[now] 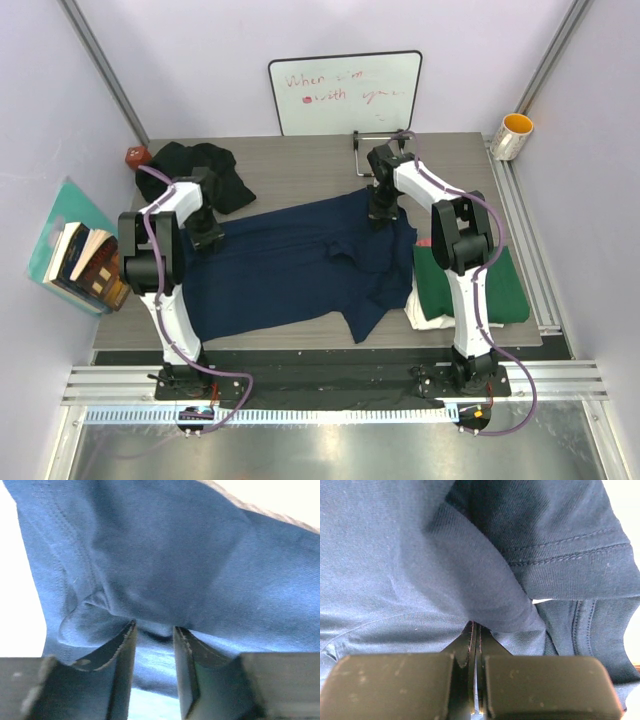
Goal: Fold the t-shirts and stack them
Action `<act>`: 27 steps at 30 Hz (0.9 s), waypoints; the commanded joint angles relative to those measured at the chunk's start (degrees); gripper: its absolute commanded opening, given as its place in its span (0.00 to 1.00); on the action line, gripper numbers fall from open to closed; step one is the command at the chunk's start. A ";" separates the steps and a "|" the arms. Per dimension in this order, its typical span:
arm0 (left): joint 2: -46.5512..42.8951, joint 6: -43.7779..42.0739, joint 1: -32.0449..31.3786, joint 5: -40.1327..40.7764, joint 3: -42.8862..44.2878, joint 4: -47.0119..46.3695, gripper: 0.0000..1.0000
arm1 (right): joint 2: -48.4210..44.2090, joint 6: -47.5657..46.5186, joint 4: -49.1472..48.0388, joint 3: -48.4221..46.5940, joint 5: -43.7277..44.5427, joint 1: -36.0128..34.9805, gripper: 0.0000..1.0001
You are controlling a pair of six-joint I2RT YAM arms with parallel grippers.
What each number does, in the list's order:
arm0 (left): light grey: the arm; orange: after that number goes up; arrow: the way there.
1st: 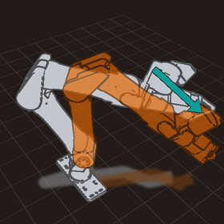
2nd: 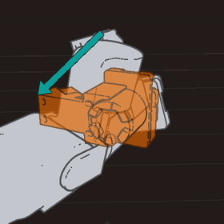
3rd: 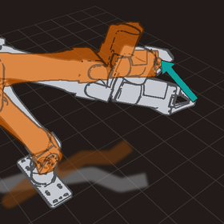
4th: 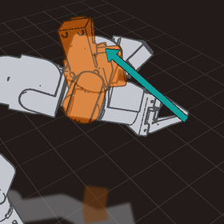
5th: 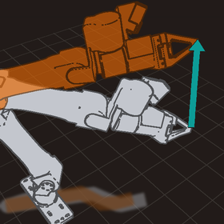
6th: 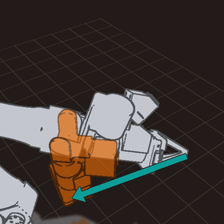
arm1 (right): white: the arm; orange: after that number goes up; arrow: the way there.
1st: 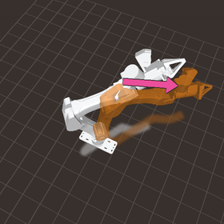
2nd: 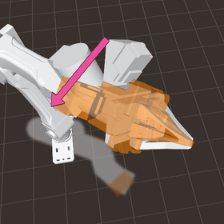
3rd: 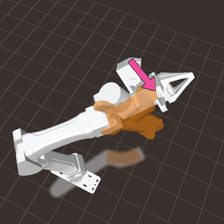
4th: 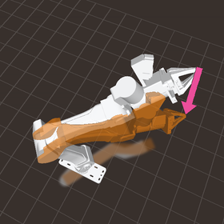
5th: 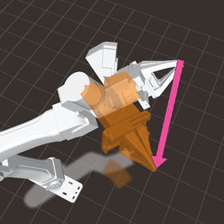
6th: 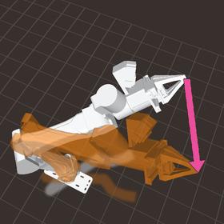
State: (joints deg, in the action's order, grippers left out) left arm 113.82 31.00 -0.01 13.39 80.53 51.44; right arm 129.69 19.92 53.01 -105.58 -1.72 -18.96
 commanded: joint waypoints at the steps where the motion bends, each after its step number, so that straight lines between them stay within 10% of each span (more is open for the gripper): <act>1: -1.58 -0.07 0.63 6.56 -1.96 3.84 0.38 | 3.11 0.12 0.42 -1.56 3.91 0.77 0.01; 13: 2.54 -2.26 4.14 8.76 4.18 4.28 0.48 | 3.38 0.12 0.69 -1.65 3.74 0.77 0.22; 27: 19.15 -0.68 4.14 4.80 27.74 9.64 0.42 | 7.24 5.38 -1.33 -6.12 3.04 0.68 0.01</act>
State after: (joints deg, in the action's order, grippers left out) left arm 129.25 29.34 3.99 17.89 104.95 61.71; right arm 132.79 22.81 55.81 -110.59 -2.00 -18.74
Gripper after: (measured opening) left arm 0.453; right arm 0.019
